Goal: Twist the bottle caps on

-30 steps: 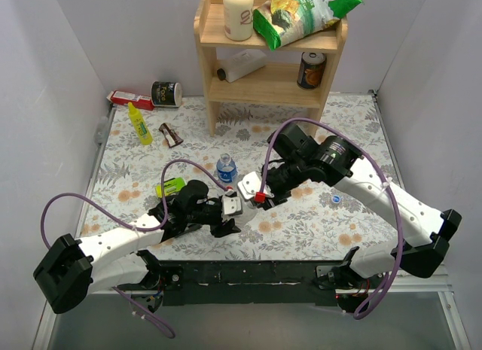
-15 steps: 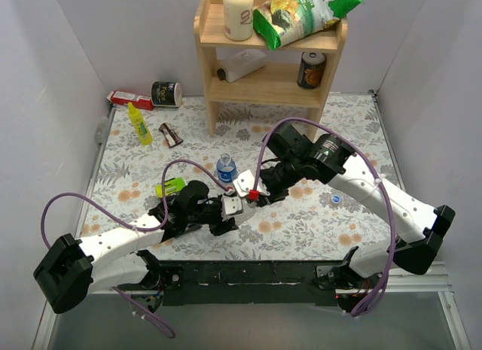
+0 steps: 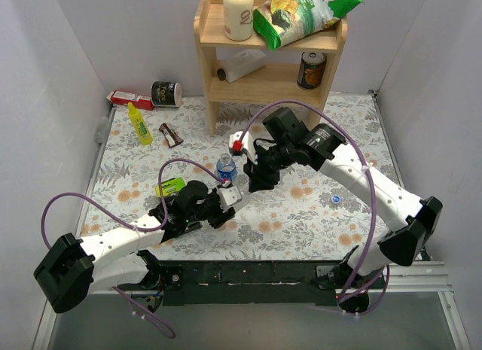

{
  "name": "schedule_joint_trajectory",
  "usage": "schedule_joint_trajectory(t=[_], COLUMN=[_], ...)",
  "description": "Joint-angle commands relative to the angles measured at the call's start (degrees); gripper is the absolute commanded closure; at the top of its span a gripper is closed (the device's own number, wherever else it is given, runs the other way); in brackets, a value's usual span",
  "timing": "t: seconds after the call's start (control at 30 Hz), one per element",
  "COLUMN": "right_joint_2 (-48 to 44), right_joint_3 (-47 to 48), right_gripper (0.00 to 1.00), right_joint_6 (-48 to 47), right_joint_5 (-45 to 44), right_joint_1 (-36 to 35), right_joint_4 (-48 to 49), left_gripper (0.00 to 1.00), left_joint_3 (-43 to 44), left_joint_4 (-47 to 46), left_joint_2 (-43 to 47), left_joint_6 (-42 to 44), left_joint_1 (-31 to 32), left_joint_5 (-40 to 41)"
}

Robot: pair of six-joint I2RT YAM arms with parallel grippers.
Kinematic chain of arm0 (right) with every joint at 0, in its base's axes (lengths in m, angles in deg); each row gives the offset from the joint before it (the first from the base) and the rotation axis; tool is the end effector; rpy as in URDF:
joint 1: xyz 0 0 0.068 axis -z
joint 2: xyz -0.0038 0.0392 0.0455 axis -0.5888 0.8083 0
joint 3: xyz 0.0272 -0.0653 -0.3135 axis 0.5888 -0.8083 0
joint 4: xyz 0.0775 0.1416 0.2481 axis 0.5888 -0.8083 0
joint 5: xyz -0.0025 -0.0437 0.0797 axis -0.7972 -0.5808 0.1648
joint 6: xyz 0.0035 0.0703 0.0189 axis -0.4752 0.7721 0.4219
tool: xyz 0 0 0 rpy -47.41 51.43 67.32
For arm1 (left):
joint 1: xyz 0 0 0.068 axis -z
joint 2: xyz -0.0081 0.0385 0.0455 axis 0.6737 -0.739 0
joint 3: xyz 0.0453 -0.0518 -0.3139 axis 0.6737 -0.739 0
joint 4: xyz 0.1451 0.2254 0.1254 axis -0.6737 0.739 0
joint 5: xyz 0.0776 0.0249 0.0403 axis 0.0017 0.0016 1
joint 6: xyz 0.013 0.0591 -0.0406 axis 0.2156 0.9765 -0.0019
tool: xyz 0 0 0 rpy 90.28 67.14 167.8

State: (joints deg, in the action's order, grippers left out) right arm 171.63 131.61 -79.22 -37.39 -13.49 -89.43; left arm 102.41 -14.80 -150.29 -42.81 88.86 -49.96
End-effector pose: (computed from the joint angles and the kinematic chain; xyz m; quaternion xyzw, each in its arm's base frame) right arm 0.2032 0.2814 0.4257 -0.6465 0.6458 0.2753 0.2986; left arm 0.1563 -0.1871 0.2061 0.2593 0.8352 -0.3533 0.3323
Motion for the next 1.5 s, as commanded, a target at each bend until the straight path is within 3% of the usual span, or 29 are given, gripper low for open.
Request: schedule_joint_trajectory(t=[0.0,0.13,0.23,0.27,0.33,0.37,0.47,0.6,0.63,0.8,1.1,1.3,1.47], right_joint_2=[5.6,9.4,10.2,10.0,9.5,9.1,7.2,3.4,1.1,-6.2,-5.5,-4.9,-5.6], right_joint_3=[1.0,4.5,6.8,7.5,10.9,12.4,19.0,20.4,19.2,5.2,3.5,3.1,1.2], right_gripper=[0.83,0.86,0.77,0.58,0.43,0.18,0.09,0.07,0.07,0.08,0.26,0.33,0.36], right_joint_6=[15.2,19.3,18.9,17.2,14.9,13.5,9.5,3.5,-1.8,-17.0,-37.6,-46.0,-46.6], right_joint_5=[10.2,11.0,11.0,10.2,8.8,8.1,8.6,11.5,12.5,8.8,5.2,4.4,2.9], right_joint_1=[2.2,3.1,3.9,4.4,4.9,5.7,7.9,8.3,8.3,5.0,-1.8,-5.5,-6.6], right_joint_4=[1.9,3.0,2.1,1.5,-1.2,-2.1,-4.7,-7.9,-8.5,-6.4,-11.8,-16.6,-15.8], left_gripper=[1.0,1.0,1.0,1.0,1.0,1.0,1.0,1.0,1.0,1.0,1.0,1.0,1.0], left_joint_3=[1.7,1.5,0.9,0.7,0.2,0.1,-0.3,-0.6,-0.4,0.3,3.8,4.5,4.7], left_joint_4=[-13.4,-12.1,-10.6,-9.5,-8.2,-7.1,-4.6,-2.9,-2.7,-0.7,7.1,7.9,7.9], left_joint_2=[1.6,1.4,1.2,1.2,1.2,1.2,1.3,1.3,1.3,1.0,0.6,0.6,0.3], left_joint_6=[-6.2,-8.7,-9.1,-9.1,-9.1,-9.1,-9.1,-9.6,-9.0,-4.2,9.6,9.0,9.0], left_joint_1=[0.0,-0.1,0.0,0.0,0.0,0.0,0.0,-0.1,-0.1,-0.1,-0.1,-0.1,-0.1], left_joint_5=[5.9,6.7,6.0,5.6,4.6,4.0,0.4,-5.7,-7.3,-16.6,-17.5,-17.7,-18.2])
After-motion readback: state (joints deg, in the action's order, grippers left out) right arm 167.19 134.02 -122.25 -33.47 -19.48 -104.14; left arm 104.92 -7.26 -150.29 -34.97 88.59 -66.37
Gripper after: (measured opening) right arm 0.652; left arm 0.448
